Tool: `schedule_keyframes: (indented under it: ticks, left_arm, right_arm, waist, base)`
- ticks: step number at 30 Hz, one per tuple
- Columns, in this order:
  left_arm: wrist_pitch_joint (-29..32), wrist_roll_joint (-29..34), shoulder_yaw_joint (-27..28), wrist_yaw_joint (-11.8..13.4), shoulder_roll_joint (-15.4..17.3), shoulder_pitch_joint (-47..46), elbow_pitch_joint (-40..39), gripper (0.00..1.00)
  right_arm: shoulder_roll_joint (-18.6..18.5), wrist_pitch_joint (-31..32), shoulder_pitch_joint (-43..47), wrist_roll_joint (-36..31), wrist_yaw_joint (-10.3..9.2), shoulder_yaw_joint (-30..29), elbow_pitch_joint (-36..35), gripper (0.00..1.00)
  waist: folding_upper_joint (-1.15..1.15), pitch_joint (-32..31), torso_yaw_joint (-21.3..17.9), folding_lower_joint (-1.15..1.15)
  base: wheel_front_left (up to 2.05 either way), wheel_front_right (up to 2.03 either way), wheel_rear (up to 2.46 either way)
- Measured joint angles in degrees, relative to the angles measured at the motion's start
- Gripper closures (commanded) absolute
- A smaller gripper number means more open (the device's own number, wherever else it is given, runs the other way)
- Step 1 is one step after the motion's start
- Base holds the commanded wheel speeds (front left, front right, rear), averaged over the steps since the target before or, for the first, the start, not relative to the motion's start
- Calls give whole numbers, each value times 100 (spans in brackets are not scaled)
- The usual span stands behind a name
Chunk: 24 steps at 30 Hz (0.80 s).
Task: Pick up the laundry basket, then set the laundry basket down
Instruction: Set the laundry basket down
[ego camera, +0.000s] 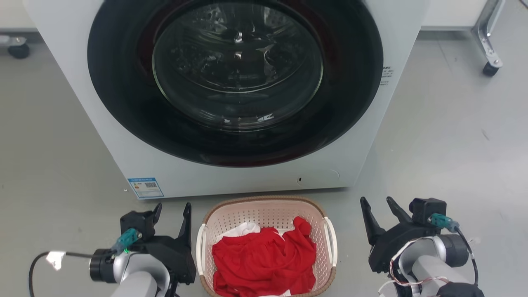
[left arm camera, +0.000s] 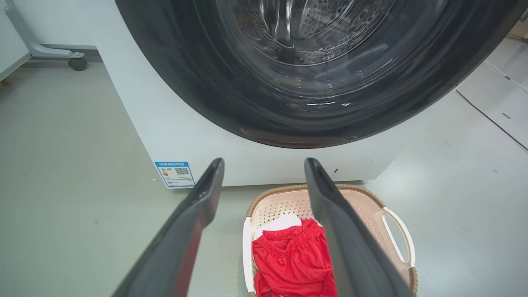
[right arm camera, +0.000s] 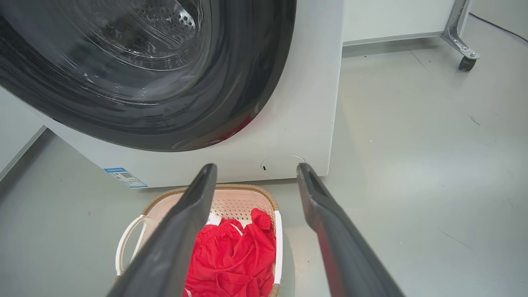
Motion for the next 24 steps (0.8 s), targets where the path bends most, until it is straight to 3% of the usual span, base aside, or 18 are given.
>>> schedule_keyframes:
  ticks: [12, 24]
  left_arm:
    - [-1, 334, 283, 388, 138, 1209, -1425, 0]
    - [-1, 661, 402, 510, 147, 2154, -2448, 0]
  right_arm:
    - [-363, 0, 1003, -541, -391, -263, -1279, 0]
    - [-678, 0, 1918, -972, -547, -647, -2290, 0]
  waist:
    - [0, -493, -57, 0]
    - [0, -782, -72, 0]
  base:
    - [0, 0, 0]
    - [0, 0, 0]
